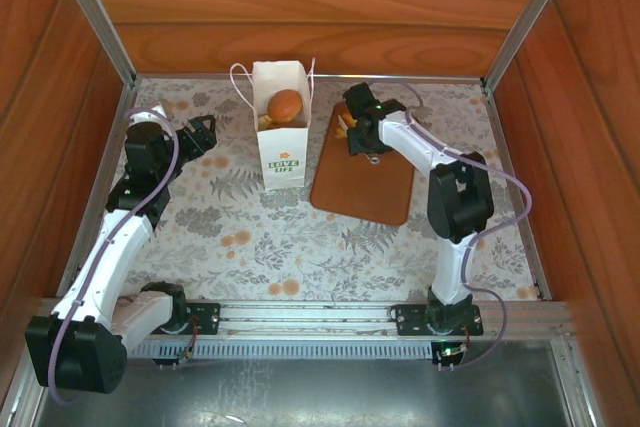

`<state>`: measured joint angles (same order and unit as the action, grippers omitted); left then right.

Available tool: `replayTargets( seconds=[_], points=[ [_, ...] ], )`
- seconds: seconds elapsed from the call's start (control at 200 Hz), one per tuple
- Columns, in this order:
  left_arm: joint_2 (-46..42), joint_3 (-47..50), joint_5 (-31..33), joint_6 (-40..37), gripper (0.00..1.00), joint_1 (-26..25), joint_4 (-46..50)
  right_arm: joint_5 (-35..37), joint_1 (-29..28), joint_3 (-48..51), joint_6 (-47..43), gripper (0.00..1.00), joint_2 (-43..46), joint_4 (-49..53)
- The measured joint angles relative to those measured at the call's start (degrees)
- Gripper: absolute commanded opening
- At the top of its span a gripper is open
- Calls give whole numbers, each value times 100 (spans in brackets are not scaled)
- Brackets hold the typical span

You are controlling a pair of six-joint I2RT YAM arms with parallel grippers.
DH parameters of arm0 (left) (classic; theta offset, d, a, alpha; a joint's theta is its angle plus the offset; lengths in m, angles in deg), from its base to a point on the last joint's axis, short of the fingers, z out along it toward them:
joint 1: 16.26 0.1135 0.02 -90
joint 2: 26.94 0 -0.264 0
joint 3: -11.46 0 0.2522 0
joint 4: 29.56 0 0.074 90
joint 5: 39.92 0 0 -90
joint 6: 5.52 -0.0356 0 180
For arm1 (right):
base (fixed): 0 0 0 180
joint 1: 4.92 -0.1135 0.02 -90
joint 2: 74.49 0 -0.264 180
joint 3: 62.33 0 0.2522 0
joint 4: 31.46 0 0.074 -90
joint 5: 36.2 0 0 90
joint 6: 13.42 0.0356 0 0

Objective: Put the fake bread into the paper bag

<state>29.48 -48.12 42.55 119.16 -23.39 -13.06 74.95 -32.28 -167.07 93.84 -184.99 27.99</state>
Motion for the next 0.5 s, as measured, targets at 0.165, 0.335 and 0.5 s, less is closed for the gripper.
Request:
replayTargets(
  seconds=[0.165, 0.335, 0.5],
  points=[
    [0, 0, 2, -20, 90, 0, 0, -39, 201, 302, -17, 63, 516, 63],
    [-2, 0, 20, -20, 90, 2, 2, -334, 313, 424, 2, 63, 739, -46],
    [-20, 0, 22, -28, 90, 7, 4, -651, 295, 409, 22, 63, 688, -232]
  ],
)
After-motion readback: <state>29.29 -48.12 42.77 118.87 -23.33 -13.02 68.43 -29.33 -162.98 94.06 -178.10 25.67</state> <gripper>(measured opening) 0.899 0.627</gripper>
